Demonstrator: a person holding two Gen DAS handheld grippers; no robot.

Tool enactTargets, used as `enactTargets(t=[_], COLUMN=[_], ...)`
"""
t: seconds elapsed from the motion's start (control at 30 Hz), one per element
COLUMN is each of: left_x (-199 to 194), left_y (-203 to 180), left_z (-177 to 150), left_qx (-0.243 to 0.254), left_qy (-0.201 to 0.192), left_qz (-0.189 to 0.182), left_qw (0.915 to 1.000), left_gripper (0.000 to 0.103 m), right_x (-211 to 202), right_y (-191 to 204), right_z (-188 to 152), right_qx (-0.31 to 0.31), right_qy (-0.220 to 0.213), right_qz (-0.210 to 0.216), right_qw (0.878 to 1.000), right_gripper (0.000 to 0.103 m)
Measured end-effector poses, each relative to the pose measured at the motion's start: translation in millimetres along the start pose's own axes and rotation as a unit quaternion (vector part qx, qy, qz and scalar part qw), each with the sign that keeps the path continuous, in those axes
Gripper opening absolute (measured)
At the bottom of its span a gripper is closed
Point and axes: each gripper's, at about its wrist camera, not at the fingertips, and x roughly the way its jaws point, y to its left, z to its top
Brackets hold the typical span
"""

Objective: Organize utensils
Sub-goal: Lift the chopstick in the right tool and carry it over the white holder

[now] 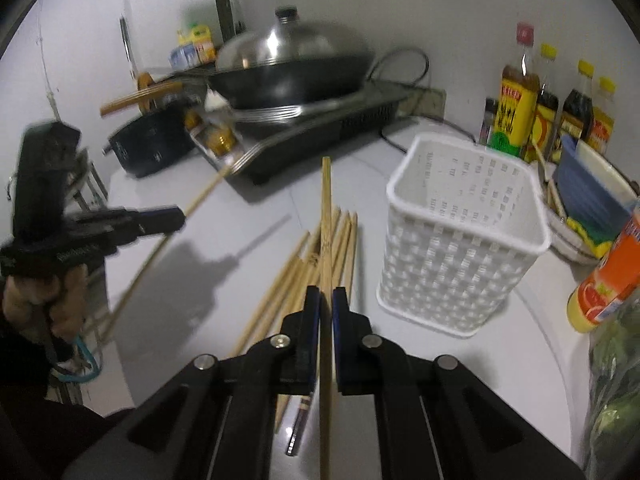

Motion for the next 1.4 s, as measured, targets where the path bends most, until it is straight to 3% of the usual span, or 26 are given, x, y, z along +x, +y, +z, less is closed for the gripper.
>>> enactTargets(t=[0.2,0.63,1.0,1.3,1.4], left_x=[-8.6,-15.9,-11.6,-13.1,-13.4], left_y=[-14.1,-26.4,-21.7,-18.3,-16.8], left_z=[15.6,50.8,59.2,56.7,53.9], left_qx=[0.018,0.035,0.034,0.028,0.024], left_qy=[-0.016,-0.049,-0.053,-0.056,-0.056], left_qz=[-0.002,0.002,0.008,0.004,0.003], left_qw=[0.9997,0.9982,0.998,0.998,0.9981], left_gripper=[0.005,0.005,0.005,0.005,0.005], right_x=[-31.0,-51.6,-19.2,21.7,29.2], right_y=[-8.1,-59.1,-81.9,-79.7,-74.3], right_z=[31.9,111.1,146.3,122.8,115.2], right_qx=[0.011,0.01,-0.011,-0.029,-0.043], right_qy=[-0.064,-0.146,-0.161,-0.14,-0.128], right_qz=[0.015,-0.01,-0.039,-0.025,-0.041], right_qw=[0.998,0.989,0.986,0.989,0.99], right_gripper=[0.006,0.006,0.006,0.006,0.006])
